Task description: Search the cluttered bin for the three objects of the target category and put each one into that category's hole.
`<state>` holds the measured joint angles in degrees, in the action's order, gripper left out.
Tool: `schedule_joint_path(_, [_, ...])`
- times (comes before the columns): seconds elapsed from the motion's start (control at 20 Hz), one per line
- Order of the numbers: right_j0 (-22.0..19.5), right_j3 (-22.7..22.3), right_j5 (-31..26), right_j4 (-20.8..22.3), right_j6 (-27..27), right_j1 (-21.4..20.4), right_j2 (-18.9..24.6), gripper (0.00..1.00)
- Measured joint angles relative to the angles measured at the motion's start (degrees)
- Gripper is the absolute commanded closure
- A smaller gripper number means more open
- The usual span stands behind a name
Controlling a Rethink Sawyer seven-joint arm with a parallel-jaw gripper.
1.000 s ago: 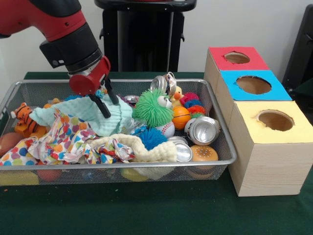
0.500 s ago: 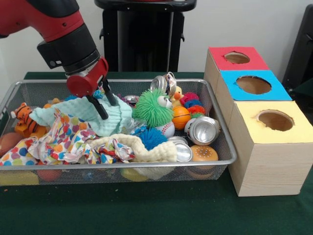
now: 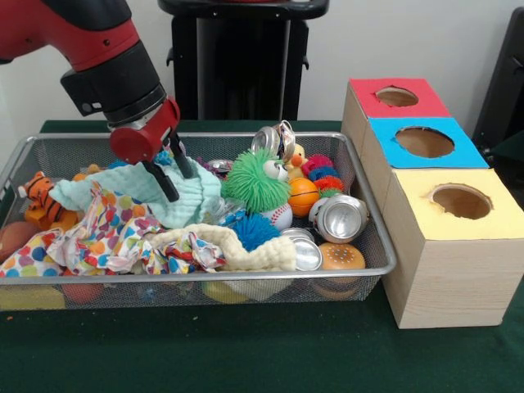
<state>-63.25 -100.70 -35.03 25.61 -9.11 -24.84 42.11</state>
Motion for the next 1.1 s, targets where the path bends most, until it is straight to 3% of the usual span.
schedule_joint_path(0.65, [5.0,1.7,2.5,4.9,0.0,0.0,-4.0,0.00])
schedule_joint_path(1.1, [7.0,1.8,5.8,5.2,0.0,-0.2,-5.8,0.00])
